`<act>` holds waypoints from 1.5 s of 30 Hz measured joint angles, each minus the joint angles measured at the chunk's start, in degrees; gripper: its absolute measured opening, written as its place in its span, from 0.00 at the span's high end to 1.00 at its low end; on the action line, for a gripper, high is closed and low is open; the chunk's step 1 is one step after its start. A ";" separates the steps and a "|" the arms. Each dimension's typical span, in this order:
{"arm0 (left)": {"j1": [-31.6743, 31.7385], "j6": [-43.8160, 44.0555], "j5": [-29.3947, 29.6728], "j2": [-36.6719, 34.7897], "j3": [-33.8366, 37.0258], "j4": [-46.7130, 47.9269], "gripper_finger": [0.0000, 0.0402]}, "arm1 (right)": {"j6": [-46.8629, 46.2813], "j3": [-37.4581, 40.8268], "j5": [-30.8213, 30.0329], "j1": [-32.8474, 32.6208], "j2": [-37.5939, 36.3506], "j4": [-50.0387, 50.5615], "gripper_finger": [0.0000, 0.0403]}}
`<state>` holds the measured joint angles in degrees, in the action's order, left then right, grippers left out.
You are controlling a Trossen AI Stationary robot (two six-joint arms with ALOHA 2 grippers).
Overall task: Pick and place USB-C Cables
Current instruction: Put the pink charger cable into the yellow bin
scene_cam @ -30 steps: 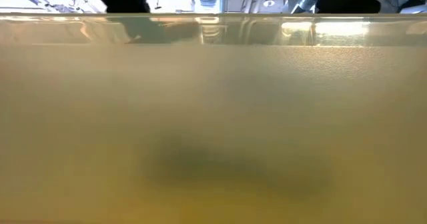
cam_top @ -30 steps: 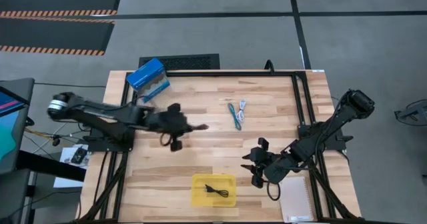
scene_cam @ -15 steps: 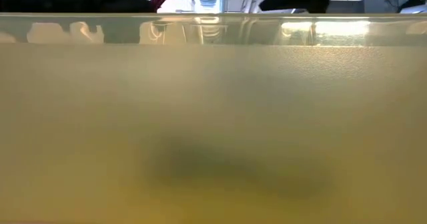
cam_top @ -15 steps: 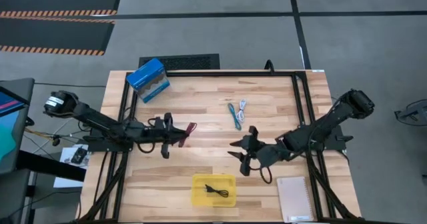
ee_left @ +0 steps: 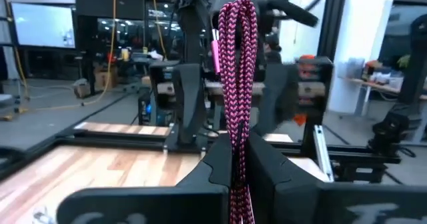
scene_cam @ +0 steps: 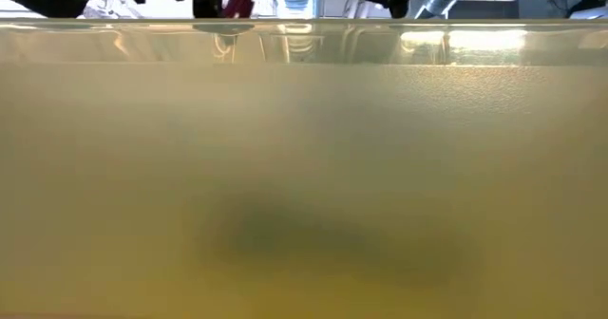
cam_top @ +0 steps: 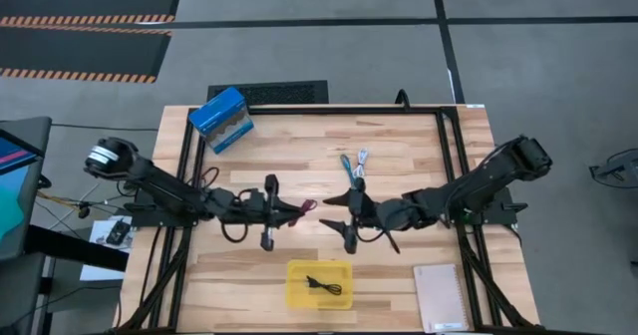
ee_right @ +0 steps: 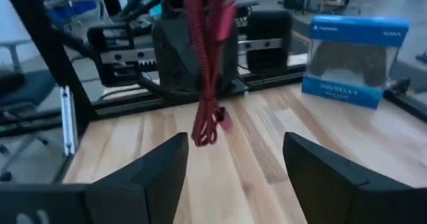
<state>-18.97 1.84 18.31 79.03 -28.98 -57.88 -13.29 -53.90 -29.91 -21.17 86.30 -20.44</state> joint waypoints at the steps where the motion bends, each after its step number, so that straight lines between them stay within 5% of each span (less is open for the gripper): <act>1: 0.01 -0.38 0.00 0.82 -0.82 0.08 1.00 | 0.94 0.01 -0.01 0.12 0.71 -1.66 0.33; 8: -0.05 -0.53 -2.12 4.60 -3.31 -0.14 1.00 | 5.66 0.05 -0.23 0.57 3.87 -9.63 0.33; 45: 0.06 -0.72 -2.58 5.13 -3.38 -0.41 0.99 | 7.33 -0.08 4.54 1.48 3.77 -15.67 0.33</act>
<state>-18.92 1.13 15.73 84.16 -32.36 -58.29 -5.96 -53.98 -25.38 -19.69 90.06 -36.10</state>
